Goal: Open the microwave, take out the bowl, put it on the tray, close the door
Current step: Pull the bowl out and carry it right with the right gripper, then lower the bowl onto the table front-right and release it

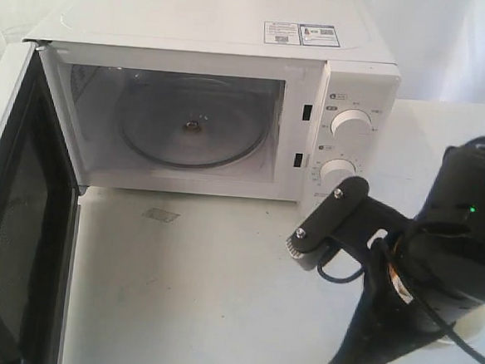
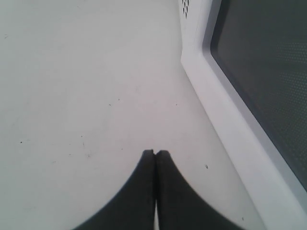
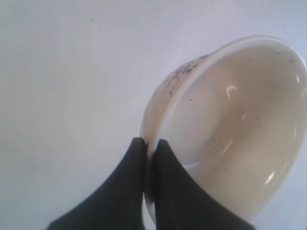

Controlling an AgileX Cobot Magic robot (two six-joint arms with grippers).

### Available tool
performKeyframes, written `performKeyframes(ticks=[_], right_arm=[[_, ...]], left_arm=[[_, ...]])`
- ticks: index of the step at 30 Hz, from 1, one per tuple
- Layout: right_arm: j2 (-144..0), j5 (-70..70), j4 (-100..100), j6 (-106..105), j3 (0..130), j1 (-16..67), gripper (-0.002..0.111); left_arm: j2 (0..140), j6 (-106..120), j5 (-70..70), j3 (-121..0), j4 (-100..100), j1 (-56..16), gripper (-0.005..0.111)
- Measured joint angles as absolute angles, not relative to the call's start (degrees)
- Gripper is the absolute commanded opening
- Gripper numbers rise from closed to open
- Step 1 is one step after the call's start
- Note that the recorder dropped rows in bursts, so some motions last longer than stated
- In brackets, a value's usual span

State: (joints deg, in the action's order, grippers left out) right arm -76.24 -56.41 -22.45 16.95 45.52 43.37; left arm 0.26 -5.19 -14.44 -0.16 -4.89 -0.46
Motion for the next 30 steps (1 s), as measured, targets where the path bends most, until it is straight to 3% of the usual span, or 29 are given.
performKeyframes(ticks=[9, 22, 25, 30], right_arm=[[-76.24, -46.89, -21.70, 16.95, 40.69, 42.99, 0.000], [-76.01, -47.08, -22.72, 16.95, 37.32, 42.99, 0.000], [-76.01, -46.97, -23.33, 17.39, 36.64, 42.99, 0.009], [-76.01, -44.33, -24.21, 18.02, 36.19, 42.99, 0.044]], left_arm=[[0.26, -5.19, -14.44, -0.16, -4.89, -0.46, 0.000], [0.26, -5.19, -14.44, -0.16, -4.89, -0.46, 0.000], [0.26, -5.19, -14.44, -0.16, -4.89, -0.46, 0.000], [0.26, -5.19, -14.44, -0.16, -4.89, -0.46, 0.000]])
